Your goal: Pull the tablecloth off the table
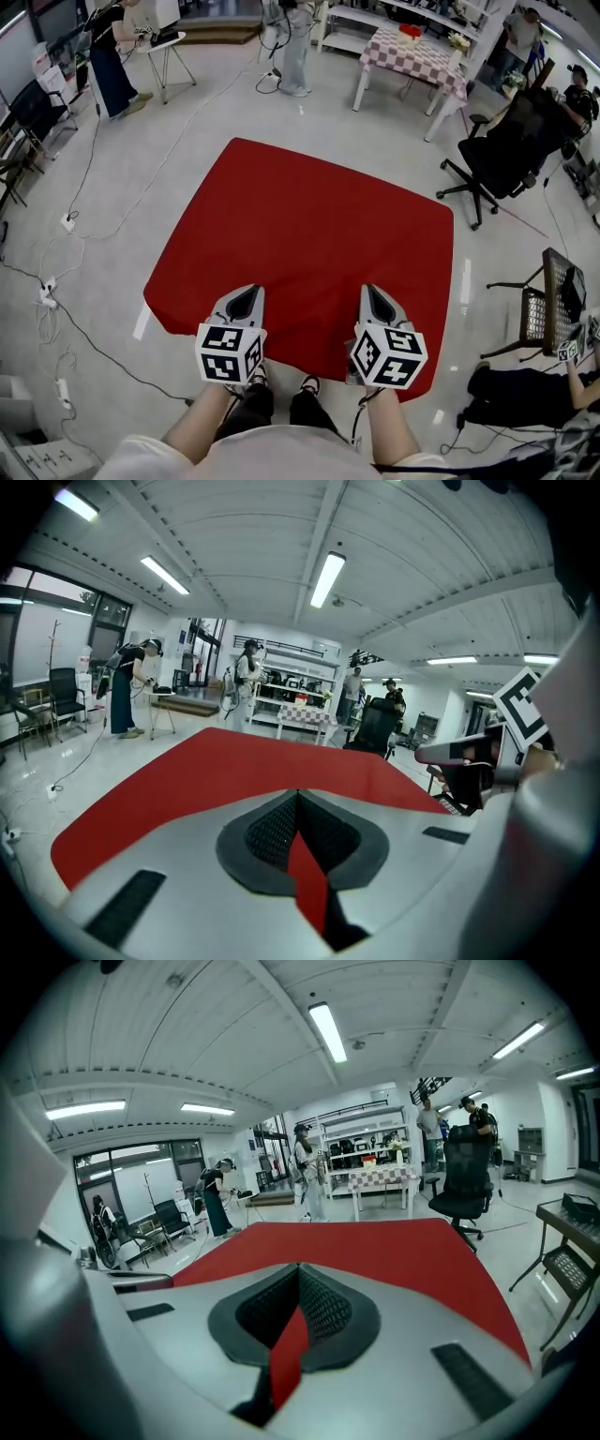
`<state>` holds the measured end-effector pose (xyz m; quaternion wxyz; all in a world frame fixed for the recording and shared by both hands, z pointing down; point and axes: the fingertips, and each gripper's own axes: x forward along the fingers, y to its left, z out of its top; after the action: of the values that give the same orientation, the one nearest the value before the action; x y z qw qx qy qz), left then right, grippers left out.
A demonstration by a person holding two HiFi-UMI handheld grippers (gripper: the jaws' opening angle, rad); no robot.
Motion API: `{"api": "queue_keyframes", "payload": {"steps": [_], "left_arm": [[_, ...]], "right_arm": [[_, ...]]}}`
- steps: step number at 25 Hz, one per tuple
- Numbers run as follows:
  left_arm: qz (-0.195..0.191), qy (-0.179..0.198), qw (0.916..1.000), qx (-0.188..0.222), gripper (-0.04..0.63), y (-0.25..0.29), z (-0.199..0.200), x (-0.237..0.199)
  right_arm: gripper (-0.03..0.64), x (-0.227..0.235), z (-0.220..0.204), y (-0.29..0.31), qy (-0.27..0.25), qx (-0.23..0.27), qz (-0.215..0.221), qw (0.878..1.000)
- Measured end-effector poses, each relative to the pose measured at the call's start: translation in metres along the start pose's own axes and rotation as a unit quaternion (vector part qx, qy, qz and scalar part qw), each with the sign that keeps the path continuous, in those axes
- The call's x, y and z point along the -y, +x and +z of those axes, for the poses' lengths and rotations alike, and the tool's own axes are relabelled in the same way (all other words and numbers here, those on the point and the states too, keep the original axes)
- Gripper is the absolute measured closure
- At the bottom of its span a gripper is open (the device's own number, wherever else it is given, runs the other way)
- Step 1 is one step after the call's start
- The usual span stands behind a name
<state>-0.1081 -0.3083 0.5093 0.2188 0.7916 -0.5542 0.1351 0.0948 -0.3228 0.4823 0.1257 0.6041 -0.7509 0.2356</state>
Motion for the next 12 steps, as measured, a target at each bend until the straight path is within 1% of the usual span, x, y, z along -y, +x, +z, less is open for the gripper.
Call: {"api": "queue_keyframes", "payload": {"steps": [2, 5, 8, 12], "left_arm": [[-0.012, 0.0, 0.9999, 0.002, 0.58, -0.003, -0.006, 0.003], [-0.026, -0.011, 0.9996, 0.006, 0.58, -0.003, -0.011, 0.008], [-0.039, -0.006, 0.9992, -0.009, 0.58, 0.0, -0.02, 0.018], [-0.09, 0.0, 0.9955, -0.031, 0.577, 0.005, -0.033, 0.037]], "right_arm": [[0.592, 0.0, -0.009, -0.002, 0.001, -0.008, -0.003, 1.0], [0.592, 0.002, -0.019, -0.004, 0.006, -0.022, -0.007, 1.0], [0.592, 0.006, -0.026, -0.006, 0.007, -0.034, -0.011, 0.999], [0.592, 0.012, -0.032, -0.007, 0.01, -0.041, -0.013, 0.999]]}}
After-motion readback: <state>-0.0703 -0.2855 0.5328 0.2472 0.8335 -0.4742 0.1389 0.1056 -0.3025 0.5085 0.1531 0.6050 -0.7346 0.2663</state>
